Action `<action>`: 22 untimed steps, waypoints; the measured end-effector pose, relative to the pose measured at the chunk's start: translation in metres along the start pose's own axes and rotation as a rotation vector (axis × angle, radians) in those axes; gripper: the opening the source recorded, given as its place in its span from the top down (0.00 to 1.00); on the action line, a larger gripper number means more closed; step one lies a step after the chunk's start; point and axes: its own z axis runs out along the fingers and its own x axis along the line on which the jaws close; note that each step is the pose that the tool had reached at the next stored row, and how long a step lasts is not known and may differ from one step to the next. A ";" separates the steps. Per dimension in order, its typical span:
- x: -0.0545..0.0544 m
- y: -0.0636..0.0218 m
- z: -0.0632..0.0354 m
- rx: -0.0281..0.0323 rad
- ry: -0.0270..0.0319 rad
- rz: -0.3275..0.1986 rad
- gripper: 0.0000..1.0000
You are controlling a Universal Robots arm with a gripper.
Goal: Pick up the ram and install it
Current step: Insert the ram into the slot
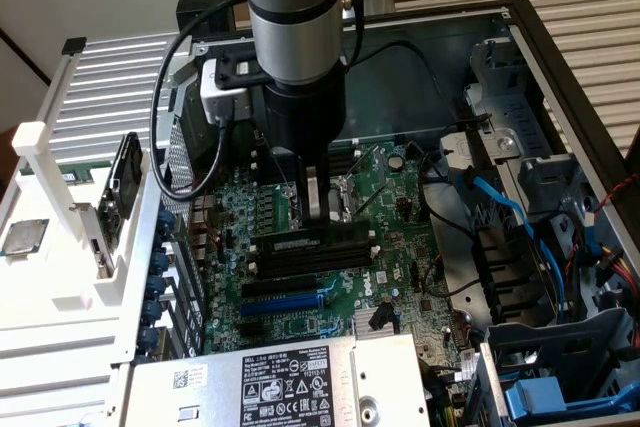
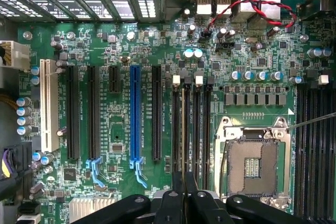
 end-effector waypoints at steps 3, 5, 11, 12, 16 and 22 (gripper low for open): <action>0.001 0.0000 0.0001 -0.0005 0.0001 0.000 0.88; 0.001 0.0000 0.0001 -0.0008 0.0003 0.000 0.88; 0.001 0.0000 0.0009 -0.0009 0.0002 0.000 0.88; 0.001 0.0000 0.0012 -0.0009 0.0001 0.000 0.88; 0.002 0.0003 0.0021 -0.0010 0.0004 0.005 0.88; 0.002 0.0004 0.0029 -0.0111 0.0009 0.013 0.88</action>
